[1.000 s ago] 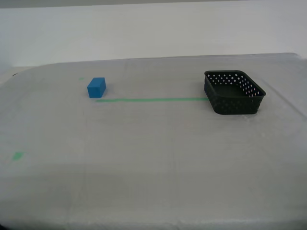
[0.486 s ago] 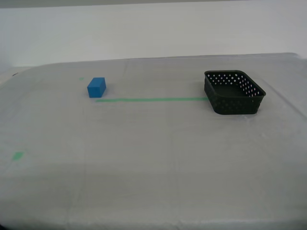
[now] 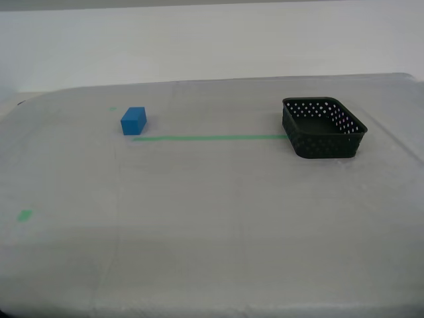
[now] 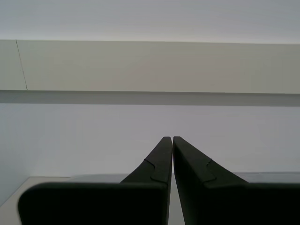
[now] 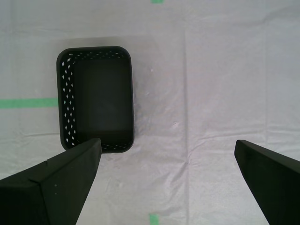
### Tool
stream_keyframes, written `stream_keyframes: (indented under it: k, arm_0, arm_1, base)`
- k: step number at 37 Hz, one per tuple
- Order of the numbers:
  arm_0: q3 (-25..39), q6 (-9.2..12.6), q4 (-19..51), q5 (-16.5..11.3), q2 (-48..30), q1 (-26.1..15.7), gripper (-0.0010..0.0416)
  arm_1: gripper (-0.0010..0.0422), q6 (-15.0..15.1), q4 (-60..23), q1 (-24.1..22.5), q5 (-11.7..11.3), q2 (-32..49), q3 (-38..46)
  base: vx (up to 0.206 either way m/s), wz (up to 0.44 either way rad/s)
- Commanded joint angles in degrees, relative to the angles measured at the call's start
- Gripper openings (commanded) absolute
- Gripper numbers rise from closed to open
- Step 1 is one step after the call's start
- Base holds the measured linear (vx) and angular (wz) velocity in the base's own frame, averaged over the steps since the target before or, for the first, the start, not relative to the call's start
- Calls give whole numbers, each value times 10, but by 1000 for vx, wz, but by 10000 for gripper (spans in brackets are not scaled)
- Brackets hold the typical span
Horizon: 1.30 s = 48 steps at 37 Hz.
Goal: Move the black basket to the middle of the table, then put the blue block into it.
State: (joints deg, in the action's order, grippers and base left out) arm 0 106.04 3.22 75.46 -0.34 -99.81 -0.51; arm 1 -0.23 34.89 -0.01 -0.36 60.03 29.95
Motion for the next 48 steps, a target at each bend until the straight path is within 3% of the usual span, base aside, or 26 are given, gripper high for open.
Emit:
stream_keyframes:
  k: [1,9,36,48]
  arm_0:
    - [0,12,0,-14,0,-1,399]
    - [0,13,0,-27,-2,-5,401]
    - [0,28,-18,-10,-2,-19,400]
    - [2,28,-17,-11,-49,-39,400]
  arm_1:
    - [0,1,3,0,0,0,0]
    - [0,1,3,0,0,0,0]
    - [0,1,3,0,0,0,0]
    - [0,1,3,0,0,0,0]
  base:
    - [0,0]
    - [0,0]
    - [0,0]
    - [0,0]
